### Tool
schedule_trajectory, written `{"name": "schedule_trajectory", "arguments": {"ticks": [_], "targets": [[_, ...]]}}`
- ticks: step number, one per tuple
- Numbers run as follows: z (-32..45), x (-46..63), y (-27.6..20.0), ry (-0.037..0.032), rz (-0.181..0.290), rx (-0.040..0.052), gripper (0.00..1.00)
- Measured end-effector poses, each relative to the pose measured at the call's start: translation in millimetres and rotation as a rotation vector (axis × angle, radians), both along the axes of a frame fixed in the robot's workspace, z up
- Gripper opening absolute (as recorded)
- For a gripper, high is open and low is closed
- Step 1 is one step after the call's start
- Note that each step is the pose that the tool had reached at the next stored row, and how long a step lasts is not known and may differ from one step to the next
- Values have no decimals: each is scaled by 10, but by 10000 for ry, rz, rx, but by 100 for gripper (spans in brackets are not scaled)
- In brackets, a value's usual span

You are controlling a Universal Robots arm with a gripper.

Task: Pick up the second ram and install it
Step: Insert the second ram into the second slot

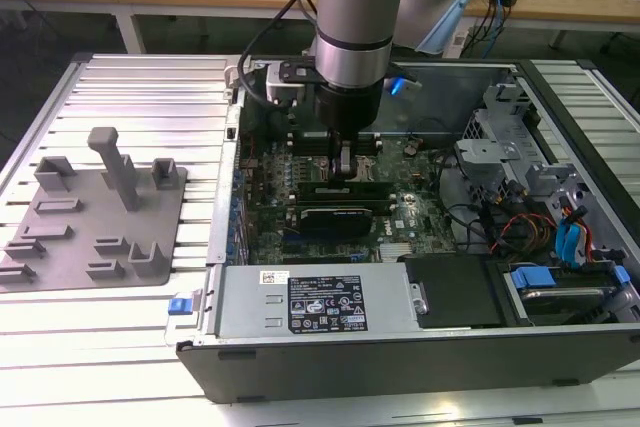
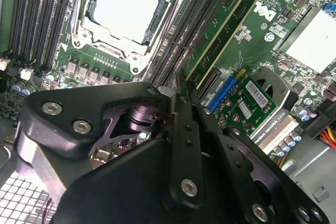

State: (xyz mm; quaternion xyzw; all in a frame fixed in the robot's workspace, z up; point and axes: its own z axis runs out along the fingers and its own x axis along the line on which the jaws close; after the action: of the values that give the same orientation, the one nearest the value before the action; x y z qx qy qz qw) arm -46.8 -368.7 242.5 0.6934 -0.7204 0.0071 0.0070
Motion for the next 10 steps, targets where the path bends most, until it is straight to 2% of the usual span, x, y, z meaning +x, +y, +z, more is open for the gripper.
{"name": "schedule_trajectory", "arguments": {"ticks": [10], "targets": [[-32, -4, 6, -5, 28, 4, 9]]}}
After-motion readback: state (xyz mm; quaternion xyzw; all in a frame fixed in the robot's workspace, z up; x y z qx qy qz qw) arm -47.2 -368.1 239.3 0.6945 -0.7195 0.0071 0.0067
